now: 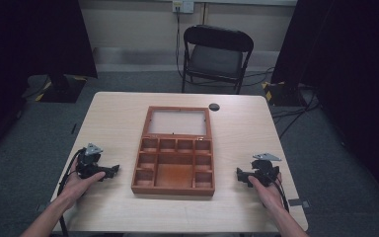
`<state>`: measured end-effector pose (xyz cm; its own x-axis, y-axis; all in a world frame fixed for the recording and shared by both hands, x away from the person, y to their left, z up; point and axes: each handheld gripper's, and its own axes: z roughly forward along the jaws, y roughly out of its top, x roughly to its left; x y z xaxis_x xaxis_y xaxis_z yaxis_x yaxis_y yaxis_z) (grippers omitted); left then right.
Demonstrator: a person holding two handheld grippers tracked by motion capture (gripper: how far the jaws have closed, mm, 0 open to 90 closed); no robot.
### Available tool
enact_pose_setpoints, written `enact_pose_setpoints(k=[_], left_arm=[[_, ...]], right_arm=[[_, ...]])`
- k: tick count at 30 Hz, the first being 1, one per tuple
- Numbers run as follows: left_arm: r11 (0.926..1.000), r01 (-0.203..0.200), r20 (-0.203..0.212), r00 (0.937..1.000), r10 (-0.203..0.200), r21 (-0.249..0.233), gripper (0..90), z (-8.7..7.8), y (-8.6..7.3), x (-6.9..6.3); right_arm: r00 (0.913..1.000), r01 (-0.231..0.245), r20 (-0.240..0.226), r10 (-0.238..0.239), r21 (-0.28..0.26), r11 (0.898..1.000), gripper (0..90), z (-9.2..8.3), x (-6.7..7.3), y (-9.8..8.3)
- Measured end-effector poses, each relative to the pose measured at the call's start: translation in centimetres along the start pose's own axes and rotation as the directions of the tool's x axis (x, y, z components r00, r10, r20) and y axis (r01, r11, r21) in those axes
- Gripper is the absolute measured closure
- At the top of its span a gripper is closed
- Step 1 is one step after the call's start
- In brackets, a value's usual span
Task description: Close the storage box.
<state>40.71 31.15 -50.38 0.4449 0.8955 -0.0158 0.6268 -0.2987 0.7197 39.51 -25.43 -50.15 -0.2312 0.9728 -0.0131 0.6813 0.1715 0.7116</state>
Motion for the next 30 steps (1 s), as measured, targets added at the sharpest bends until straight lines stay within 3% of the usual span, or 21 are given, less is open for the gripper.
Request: enact_pose_setpoints(k=[5, 7, 11, 12, 16, 18, 21, 22, 27, 30], left_arm=[[0.9998, -0.010, -0.005, 0.9999, 0.010, 0.019, 1.3, -0.1, 0.2, 0.1], [0.9998, 0.004, -0.012, 0.9999, -0.004, 0.020, 2.2, -0.2, 0.2, 0.1], [0.9994, 0.022, -0.026, 0.9994, -0.021, 0.026, 12.1, -0.6, 0.4, 0.3], [0.9994, 0.019, -0.021, 0.9996, -0.018, 0.029, 16.4, -0.7, 0.4, 0.5], [0.9979, 0.041, 0.001, 0.9992, -0.041, 0.050, 15.8, -0.9, 0.7, 0.6], [0.9982, 0.044, 0.015, 0.9989, -0.045, 0.042, 16.9, -1.0, 0.9, 0.4], [0.9985, 0.048, 0.024, 0.9986, -0.048, 0.026, 17.3, -1.2, 1.1, 0.2], [0.9987, 0.046, 0.029, 0.9985, -0.046, 0.023, 17.5, -1.3, 1.4, 0.1], [0.9991, 0.041, 0.042, 0.9983, -0.041, -0.008, 17.8, -1.7, 2.5, -0.4], [0.9987, 0.041, 0.041, 0.9984, -0.039, -0.031, 18.0, -1.9, 3.2, -0.7]], right_arm=[[1.0000, -0.007, 0.006, 0.007, 0.001, 1.000, 0.0, 0.0, 0.1, 0.0], [1.0000, 0.005, -0.003, -0.005, 0.014, 1.000, 0.0, -0.1, 0.1, 0.0], [0.9999, 0.006, -0.014, -0.005, 0.026, 1.000, 0.6, -0.3, 0.0, 0.1], [1.0000, -0.004, -0.007, 0.004, 0.024, 1.000, 1.6, -0.4, 0.0, 0.1], [0.9999, -0.003, -0.010, 0.003, 0.026, 1.000, 4.5, -0.4, 0.0, 0.1], [0.9998, -0.010, -0.019, 0.010, 0.005, 1.000, 18.6, -0.7, -0.2, 0.3], [0.9998, -0.012, -0.018, 0.012, 0.001, 1.000, 12.1, -0.8, -0.2, 0.4], [0.9999, -0.008, -0.015, 0.008, 0.000, 1.000, 16.1, -0.9, -0.2, 0.5], [0.9989, 0.027, -0.036, -0.028, -0.026, 0.999, 15.3, -1.5, 0.2, 1.1], [0.9986, 0.022, -0.047, -0.026, -0.075, 0.997, 16.5, -2.1, 0.2, 1.7]])
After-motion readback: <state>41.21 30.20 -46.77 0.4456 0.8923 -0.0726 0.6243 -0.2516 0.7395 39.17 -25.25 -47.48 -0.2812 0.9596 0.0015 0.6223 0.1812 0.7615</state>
